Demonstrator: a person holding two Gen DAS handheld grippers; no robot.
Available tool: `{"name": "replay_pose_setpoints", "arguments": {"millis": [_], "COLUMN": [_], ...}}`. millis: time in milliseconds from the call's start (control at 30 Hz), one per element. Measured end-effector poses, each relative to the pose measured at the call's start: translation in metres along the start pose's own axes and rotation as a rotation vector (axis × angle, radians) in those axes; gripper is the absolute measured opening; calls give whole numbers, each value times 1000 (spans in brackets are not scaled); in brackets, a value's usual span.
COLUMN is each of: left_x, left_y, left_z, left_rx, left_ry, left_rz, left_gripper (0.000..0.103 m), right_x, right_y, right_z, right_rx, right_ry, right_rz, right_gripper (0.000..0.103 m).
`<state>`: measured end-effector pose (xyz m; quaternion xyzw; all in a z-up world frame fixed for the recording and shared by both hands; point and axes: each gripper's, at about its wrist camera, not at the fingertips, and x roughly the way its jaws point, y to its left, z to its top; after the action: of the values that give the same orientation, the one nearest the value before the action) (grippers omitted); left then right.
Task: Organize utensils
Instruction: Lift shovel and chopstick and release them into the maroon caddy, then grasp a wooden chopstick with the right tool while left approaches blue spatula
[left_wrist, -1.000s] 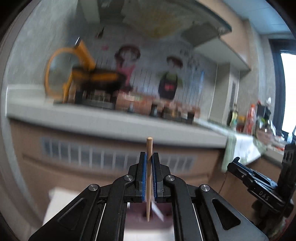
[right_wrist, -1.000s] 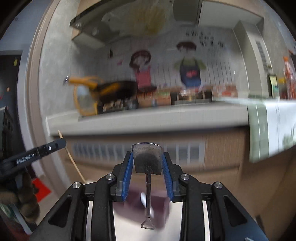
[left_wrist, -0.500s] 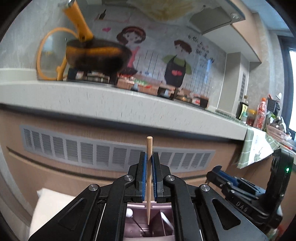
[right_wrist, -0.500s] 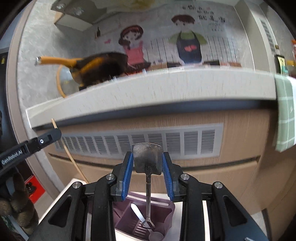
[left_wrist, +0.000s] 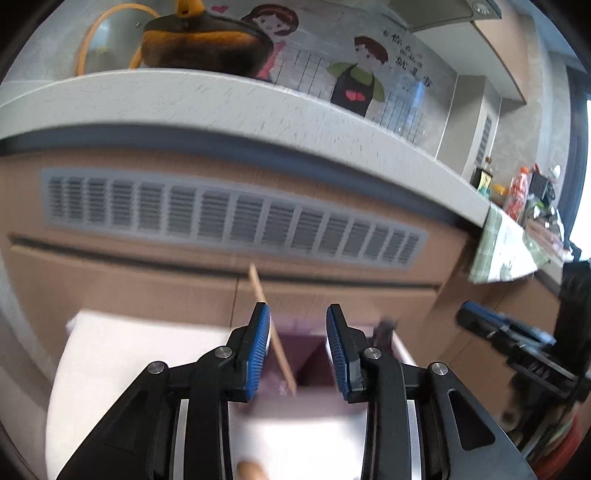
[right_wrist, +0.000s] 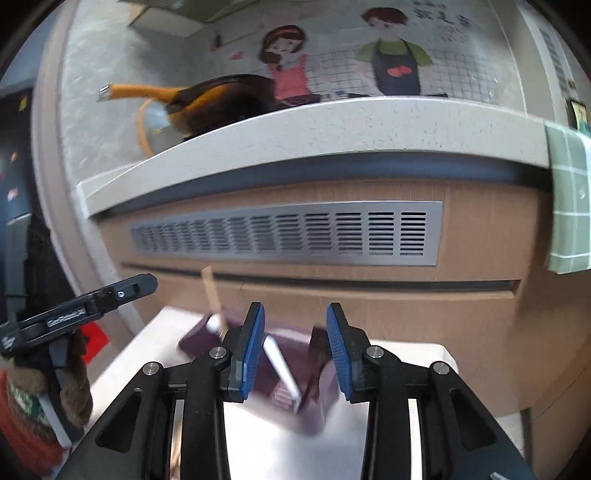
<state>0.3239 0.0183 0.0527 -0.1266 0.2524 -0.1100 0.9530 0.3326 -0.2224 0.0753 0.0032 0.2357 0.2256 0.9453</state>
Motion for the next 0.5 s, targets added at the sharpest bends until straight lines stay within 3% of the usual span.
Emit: {"name": "replay_pose_setpoints", "arguments": {"millis": [100, 200, 300, 500], "left_x": [-17, -29, -44, -69], "left_y": [-1, -4, 1, 20], "left_z": [-35, -77, -115, -159], "left_rx": [24, 80, 66, 36], "left_ry": [89, 190, 253, 297], "left_rz": [15, 52, 76, 152], "left_gripper": [33, 33, 33, 33], "right_x": [-16, -20, -27, -55], "right_y": [17, 39, 70, 114], "right_z": [-26, -75, -129, -212], "right_rx": [-74, -136, -220, -406], "right_ry": [117, 330, 494, 652], "right_rz": [78, 176, 278, 396], "right_gripper": [33, 33, 32, 23]}}
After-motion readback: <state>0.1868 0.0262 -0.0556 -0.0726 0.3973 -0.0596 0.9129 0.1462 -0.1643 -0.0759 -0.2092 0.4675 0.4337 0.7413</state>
